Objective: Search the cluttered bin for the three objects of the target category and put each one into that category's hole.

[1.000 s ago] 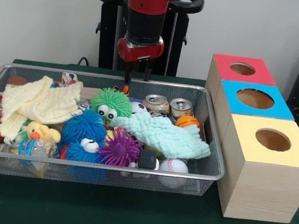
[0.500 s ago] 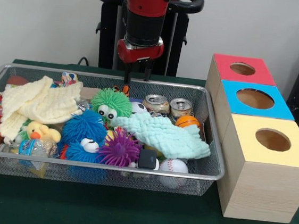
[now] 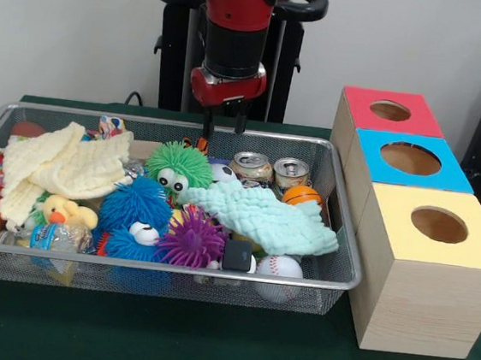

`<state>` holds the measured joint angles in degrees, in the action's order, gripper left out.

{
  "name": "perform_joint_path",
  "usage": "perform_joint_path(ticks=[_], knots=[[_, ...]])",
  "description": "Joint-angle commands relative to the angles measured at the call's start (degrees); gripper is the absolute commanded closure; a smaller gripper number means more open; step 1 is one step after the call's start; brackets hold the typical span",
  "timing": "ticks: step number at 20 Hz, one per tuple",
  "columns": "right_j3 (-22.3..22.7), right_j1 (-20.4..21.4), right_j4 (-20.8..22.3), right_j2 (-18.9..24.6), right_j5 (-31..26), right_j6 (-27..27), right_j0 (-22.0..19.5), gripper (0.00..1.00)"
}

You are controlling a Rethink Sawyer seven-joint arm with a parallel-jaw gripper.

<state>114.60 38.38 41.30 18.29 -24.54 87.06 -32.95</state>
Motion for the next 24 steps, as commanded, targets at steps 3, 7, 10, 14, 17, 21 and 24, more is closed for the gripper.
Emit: perform_joint_path(ticks=[3, 7, 10, 14, 17, 21, 24], knots=[[-6.07, -1.14, -1.58, 5.71, -5.28, -4.08, -1.64, 0.0], [-5.46, -0.1, -2.11, 6.11, -5.98, -4.19, -1.85, 0.0], [-4.81, 1.26, -2.86, 6.52, -7.09, -4.63, -2.0, 0.0], [-4.61, 1.76, -3.26, 6.86, -7.63, -4.91, -2.24, 0.0], [-5.11, 0.63, -2.62, 7.02, -6.8, -5.21, -2.7, 0.0], [-6.05, -0.84, -1.47, 7.05, -5.94, -5.65, -3.23, 0.0], [-6.82, -1.62, -0.91, 7.11, -5.81, -5.94, -3.46, 0.0]])
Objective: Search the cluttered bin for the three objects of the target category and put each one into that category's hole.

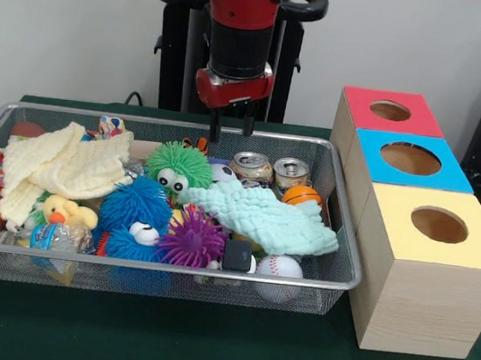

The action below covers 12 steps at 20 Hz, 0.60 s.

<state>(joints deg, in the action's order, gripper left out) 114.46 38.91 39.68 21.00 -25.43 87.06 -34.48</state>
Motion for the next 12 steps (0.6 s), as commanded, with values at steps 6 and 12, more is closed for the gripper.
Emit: perform_joint_path(ticks=[6, 12], knots=[[-7.52, -3.0, 1.61, 4.3, -4.39, -6.06, -2.39, 0.0], [-7.94, -4.04, 2.55, 3.76, -3.22, -5.75, -3.09, 0.0]])
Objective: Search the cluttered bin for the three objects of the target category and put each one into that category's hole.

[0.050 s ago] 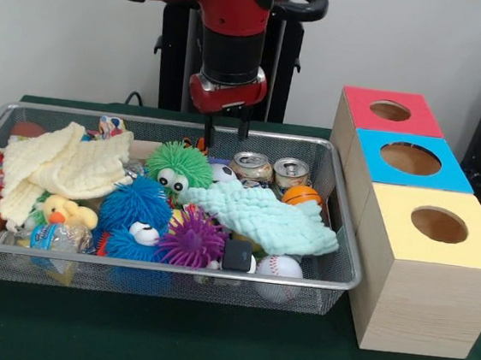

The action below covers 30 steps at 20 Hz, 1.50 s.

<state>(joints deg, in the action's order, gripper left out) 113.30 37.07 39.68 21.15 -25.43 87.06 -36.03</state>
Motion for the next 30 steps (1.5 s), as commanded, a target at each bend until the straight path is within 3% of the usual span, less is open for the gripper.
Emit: perform_joint_path(ticks=[1, 17, 30], knots=[[-6.75, -2.28, 2.74, 3.44, -2.85, -5.48, -1.61, 0.0], [-5.47, 1.3, 3.59, -3.43, 0.56, 2.64, 0.32, 0.0], [-3.91, 3.52, 4.48, -8.69, 3.91, 5.03, 0.93, 0.0]])
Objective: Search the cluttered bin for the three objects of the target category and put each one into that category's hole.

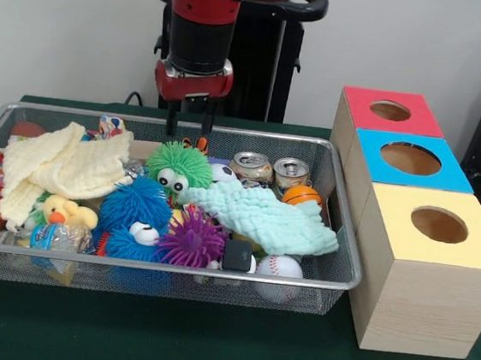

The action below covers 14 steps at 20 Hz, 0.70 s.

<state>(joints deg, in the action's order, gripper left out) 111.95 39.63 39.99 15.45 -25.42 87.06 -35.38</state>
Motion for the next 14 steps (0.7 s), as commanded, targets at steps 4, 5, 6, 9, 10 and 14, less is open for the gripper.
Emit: perform_joint_path(ticks=[4, 5, 6, 9, 10, 14], knots=[[-2.44, 0.32, 4.67, -4.53, 5.94, 6.2, 0.44, 0.0], [-2.53, 0.03, 4.54, -4.86, 6.22, 6.42, 0.49, 0.0], [-2.56, -0.18, 4.15, -5.15, 6.38, 6.73, 0.55, 0.0], [-3.07, -0.67, 3.33, -6.01, 6.53, 7.07, 1.04, 0.0], [-3.1, -0.64, 3.15, -6.27, 6.65, 7.13, 1.18, 0.0], [-3.3, -1.3, 2.6, -8.19, 7.5, 8.46, 2.46, 0.0]])
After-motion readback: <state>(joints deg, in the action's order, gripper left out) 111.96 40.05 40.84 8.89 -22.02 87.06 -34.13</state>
